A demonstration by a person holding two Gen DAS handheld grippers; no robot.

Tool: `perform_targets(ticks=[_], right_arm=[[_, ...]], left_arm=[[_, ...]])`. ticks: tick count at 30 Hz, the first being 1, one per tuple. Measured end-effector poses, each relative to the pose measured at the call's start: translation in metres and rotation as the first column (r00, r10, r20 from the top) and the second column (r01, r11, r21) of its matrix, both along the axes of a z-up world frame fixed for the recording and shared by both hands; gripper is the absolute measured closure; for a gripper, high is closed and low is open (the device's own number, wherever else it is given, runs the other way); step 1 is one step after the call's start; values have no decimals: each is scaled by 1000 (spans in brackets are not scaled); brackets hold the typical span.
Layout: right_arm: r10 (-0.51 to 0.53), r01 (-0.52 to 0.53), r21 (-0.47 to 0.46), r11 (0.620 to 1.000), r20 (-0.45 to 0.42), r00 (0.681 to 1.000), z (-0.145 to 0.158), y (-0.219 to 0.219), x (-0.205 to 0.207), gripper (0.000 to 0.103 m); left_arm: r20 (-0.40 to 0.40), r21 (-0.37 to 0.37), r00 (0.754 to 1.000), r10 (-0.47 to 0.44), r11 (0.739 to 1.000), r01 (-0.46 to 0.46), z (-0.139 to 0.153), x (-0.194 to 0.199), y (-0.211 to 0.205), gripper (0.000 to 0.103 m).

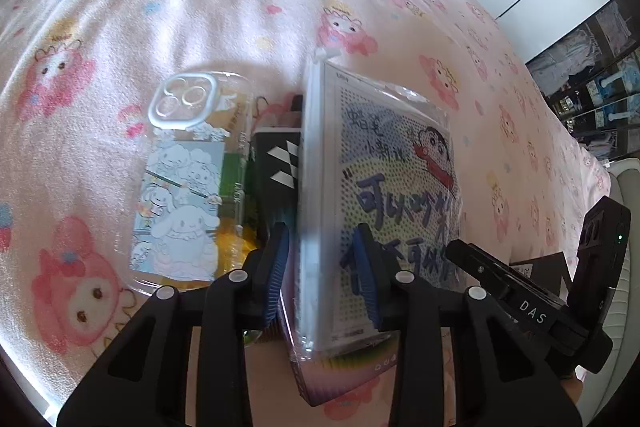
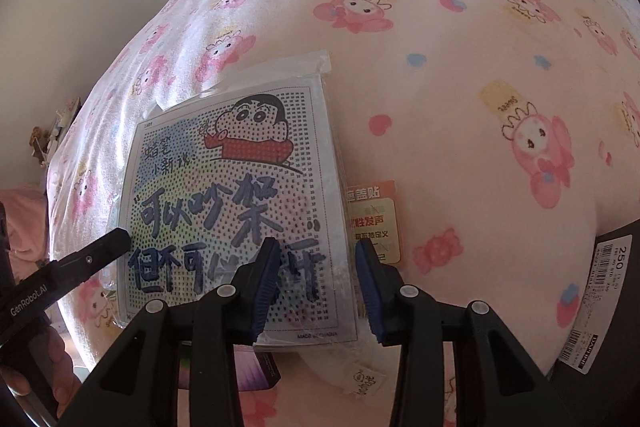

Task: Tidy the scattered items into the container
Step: 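Grasp the bagged Shin-chan bead-art kit with the left gripper and lift it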

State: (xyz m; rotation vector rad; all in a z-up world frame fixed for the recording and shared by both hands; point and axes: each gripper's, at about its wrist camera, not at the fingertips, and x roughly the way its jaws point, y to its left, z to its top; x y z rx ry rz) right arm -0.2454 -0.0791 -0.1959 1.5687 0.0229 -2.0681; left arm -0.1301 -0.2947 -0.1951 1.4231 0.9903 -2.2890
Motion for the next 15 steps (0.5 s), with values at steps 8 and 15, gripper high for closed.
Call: perform_targets(ticks=[8,15], right_arm=[[70,-69,40,997,-12,997,21,12,29,70],[36,-38,74,997,18,999,6,19,28,70]], left_arm=[[17,-18,999,-37,999,37,6,7,12,70],[53,-13,998,-46,999,47,-3,-1,14,65]])
